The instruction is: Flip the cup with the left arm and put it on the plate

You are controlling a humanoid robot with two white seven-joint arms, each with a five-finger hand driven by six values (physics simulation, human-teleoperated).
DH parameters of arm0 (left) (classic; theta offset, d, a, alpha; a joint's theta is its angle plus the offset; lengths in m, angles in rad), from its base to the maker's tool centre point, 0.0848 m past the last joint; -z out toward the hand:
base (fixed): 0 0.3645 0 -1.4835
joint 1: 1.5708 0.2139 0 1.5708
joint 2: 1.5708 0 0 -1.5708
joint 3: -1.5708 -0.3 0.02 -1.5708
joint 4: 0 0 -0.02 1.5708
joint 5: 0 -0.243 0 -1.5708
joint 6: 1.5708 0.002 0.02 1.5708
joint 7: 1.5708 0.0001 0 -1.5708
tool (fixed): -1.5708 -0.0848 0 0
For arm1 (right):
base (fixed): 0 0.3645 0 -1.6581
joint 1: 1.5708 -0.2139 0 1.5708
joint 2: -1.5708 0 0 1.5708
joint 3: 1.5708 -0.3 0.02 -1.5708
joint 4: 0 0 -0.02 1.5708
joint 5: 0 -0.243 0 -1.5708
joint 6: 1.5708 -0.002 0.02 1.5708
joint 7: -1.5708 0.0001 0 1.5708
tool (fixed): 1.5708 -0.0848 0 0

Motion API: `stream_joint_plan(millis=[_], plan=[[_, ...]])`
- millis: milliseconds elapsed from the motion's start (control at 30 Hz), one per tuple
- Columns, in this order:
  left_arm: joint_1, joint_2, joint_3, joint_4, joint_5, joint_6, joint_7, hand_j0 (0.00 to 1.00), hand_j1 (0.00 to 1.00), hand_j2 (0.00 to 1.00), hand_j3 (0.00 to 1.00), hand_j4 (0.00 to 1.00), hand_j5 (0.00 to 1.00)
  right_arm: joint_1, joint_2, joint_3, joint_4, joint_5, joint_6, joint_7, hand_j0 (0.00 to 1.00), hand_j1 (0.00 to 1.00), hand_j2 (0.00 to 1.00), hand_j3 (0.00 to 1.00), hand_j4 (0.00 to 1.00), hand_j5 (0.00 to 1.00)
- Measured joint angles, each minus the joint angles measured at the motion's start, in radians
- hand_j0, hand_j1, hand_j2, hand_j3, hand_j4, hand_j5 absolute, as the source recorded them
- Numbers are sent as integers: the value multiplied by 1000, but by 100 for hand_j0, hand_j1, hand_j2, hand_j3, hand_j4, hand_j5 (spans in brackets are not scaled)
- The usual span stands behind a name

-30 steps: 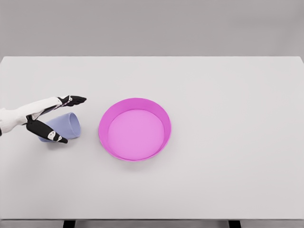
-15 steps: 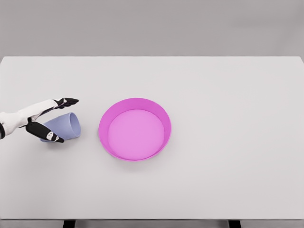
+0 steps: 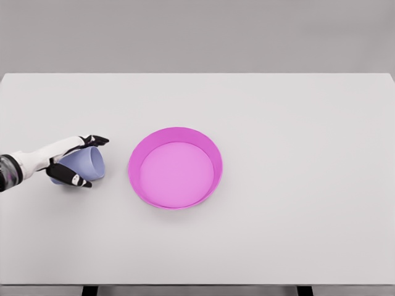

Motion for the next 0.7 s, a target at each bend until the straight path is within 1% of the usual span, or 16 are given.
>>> stream_joint_plan(millis=[67,133,167,200,267,400,433,467,567,700], plan=[[-2,-5,0,0,-1,4,0,62,62,62,62,62,62,0,0,0,0,0,0,0,100,100,100,100,100,100],[-3,-8,0,-1,1,3,2,59,59,59,59,59,59,0,0,0,0,0,0,0,100,100,100,100,100,100],[-3,-10,0,-1,3,2,4,58,58,58,58,58,58,0,0,0,0,0,0,0,100,100,100,100,100,100],[-5,-13,0,-1,5,-8,7,55,55,55,55,55,55,0,0,0,0,0,0,0,100,100,100,100,100,100],[-9,-16,1,-1,10,-95,33,52,52,52,52,52,52,0,0,0,0,0,0,0,100,100,100,100,100,100],[-15,-24,2,-1,38,-343,154,51,51,51,51,51,51,0,0,0,0,0,0,0,100,100,100,100,100,100],[-15,-42,2,-1,44,-386,171,51,51,51,51,51,51,0,0,0,0,0,0,0,100,100,100,100,100,100],[-31,-67,2,-1,51,-422,183,51,51,51,51,51,51,0,0,0,0,0,0,0,100,100,100,100,100,100],[-35,-150,1,-1,81,-502,202,51,51,51,51,51,51,0,0,0,0,0,0,0,100,100,100,100,100,100],[-41,-255,-13,-1,113,-563,210,48,48,48,48,48,48,0,0,0,0,0,0,0,100,100,100,100,100,100]])
